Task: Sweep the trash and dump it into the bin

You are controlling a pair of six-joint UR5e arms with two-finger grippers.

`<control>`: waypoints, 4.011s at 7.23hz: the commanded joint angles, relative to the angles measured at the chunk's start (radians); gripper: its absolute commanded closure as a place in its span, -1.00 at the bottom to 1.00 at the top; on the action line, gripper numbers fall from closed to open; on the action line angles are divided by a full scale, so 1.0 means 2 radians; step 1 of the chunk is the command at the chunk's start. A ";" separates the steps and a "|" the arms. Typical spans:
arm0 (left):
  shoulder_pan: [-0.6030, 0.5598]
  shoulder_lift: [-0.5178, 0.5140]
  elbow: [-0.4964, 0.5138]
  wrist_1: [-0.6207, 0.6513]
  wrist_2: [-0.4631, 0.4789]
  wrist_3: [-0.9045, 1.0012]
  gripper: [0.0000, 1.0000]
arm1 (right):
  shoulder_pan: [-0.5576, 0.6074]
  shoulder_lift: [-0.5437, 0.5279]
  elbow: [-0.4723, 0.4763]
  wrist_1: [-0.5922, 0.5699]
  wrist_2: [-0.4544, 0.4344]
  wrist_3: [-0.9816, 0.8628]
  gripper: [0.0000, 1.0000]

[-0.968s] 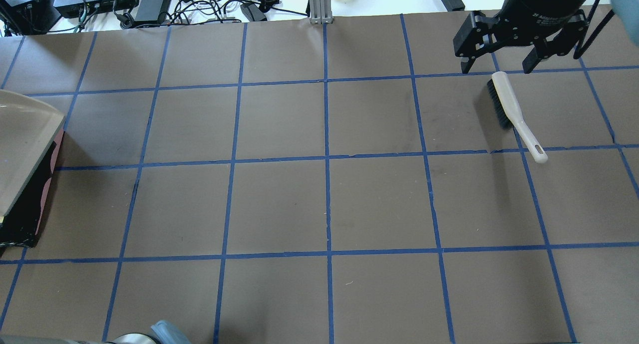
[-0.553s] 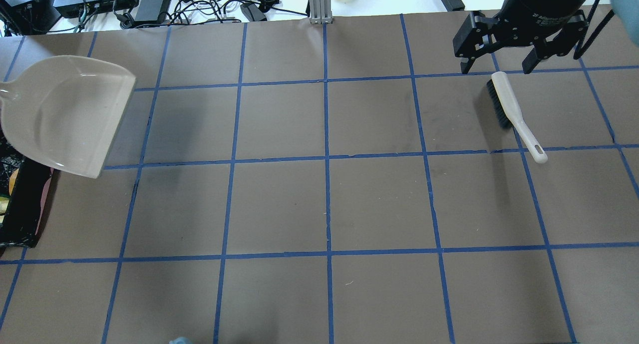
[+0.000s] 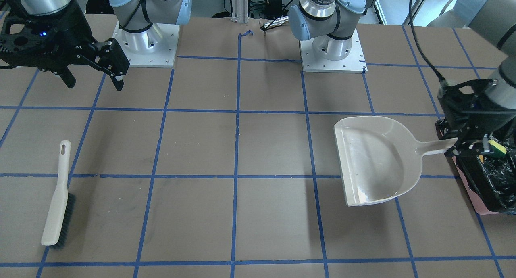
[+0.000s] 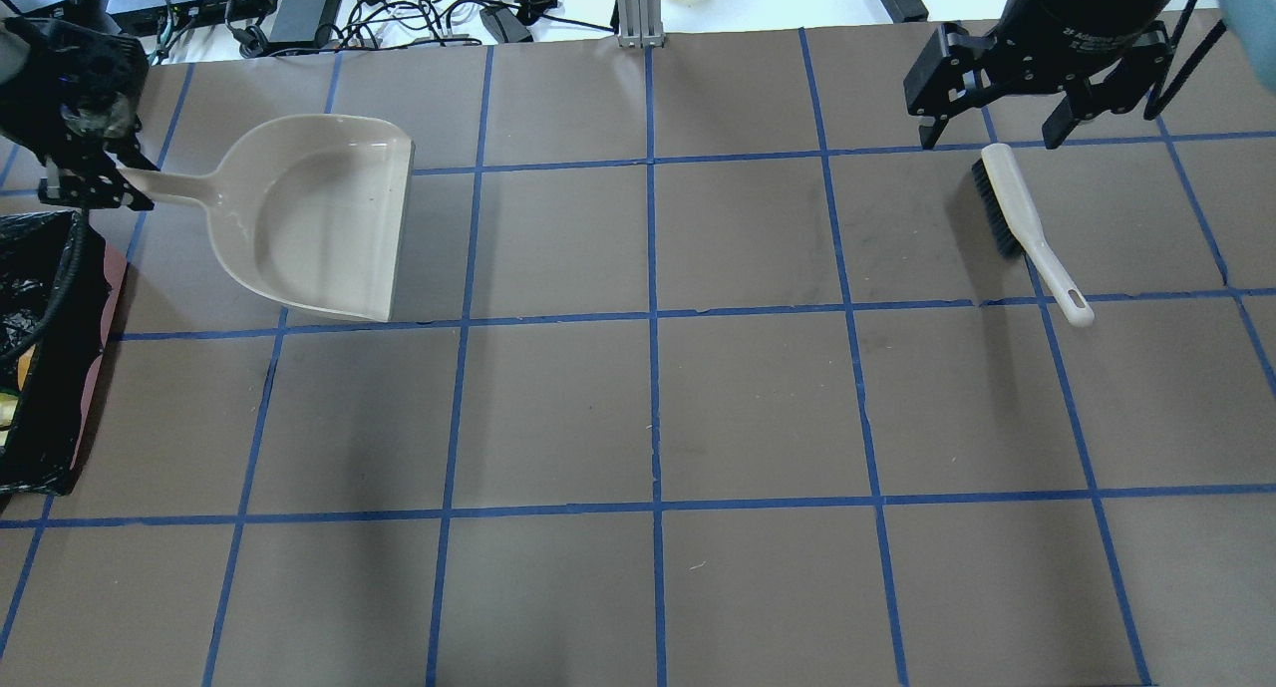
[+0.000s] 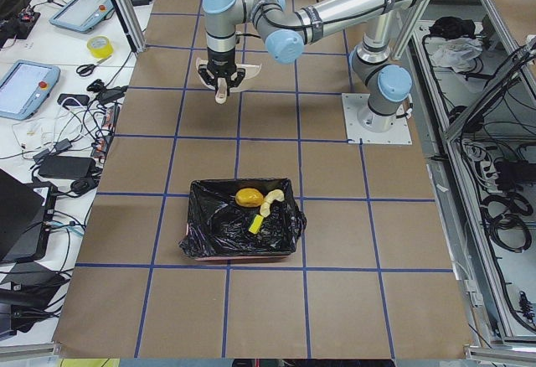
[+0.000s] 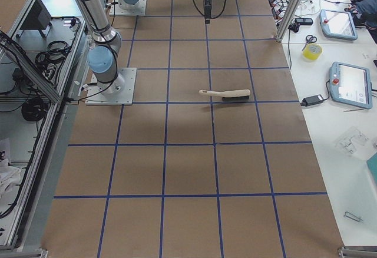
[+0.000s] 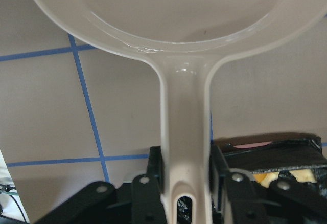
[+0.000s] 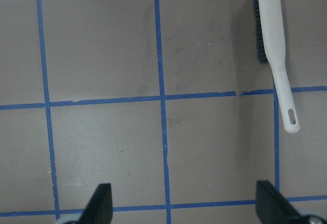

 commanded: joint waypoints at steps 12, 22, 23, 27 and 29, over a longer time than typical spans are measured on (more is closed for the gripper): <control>-0.078 -0.152 0.008 0.131 0.001 -0.064 1.00 | 0.000 0.000 0.000 0.000 -0.001 -0.001 -1.00; -0.144 -0.109 0.104 -0.002 -0.007 -0.248 -0.39 | 0.000 0.000 0.001 0.000 0.000 -0.001 -1.00; -0.167 -0.103 0.151 -0.073 -0.007 -0.303 -0.46 | 0.000 0.000 0.001 0.000 0.000 -0.001 -1.00; -0.190 -0.018 0.169 -0.227 -0.009 -0.523 -0.77 | 0.000 0.000 0.001 0.000 0.001 -0.001 -1.00; -0.189 0.012 0.167 -0.251 -0.007 -0.631 -0.77 | 0.000 0.000 0.001 0.000 0.001 -0.001 -1.00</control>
